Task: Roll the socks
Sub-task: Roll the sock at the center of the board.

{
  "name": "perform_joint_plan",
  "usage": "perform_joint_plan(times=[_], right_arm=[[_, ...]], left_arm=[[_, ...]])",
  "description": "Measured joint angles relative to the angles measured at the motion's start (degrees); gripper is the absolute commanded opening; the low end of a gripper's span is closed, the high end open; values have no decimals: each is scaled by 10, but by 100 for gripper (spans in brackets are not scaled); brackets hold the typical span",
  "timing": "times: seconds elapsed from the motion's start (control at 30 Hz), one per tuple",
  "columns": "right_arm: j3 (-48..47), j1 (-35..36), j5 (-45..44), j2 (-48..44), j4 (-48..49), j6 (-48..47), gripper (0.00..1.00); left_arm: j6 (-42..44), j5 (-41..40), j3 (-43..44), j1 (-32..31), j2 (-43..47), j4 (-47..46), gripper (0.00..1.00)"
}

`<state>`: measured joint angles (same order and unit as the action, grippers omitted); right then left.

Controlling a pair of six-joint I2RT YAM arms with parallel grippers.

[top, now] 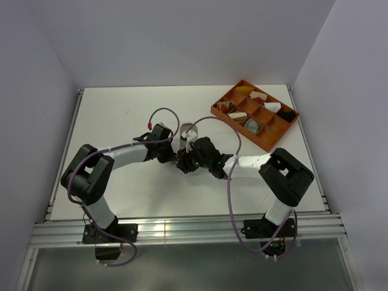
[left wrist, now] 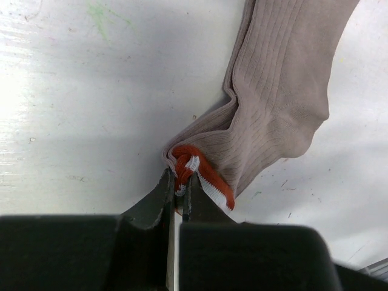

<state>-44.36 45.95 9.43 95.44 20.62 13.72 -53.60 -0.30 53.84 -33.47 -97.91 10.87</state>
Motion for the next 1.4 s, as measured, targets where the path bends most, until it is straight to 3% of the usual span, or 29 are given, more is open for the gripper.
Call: perform_joint_plan(times=[0.3, 0.53, 0.63, 0.77, 0.87, 0.97, 1.17, 1.4], right_arm=[[19, 84, -154, 14, 31, -104, 50], [10, 119, -222, 49, 36, -152, 45], [7, 130, -240, 58, 38, -165, 31], [5, 134, -251, 62, 41, -171, 0], [4, 134, -248, 62, 40, -165, 0], [2, 125, -226, 62, 38, -144, 0], [-16, 61, -99, 62, 20, -73, 0], [-21, -40, 84, 77, 28, 46, 0]], left_arm=[[21, 4, 22, 0, -8, 34, 0], [25, 7, 25, 0, -10, 40, 0], [25, 10, 26, 0, -10, 40, 0], [28, 12, 28, 0, -12, 40, 4], [28, 11, 28, 1, -12, 39, 15], [27, 10, 24, 2, -10, 35, 31], [13, 7, -7, 18, 21, 32, 49], [-10, 3, -55, 38, 97, 7, 56]])
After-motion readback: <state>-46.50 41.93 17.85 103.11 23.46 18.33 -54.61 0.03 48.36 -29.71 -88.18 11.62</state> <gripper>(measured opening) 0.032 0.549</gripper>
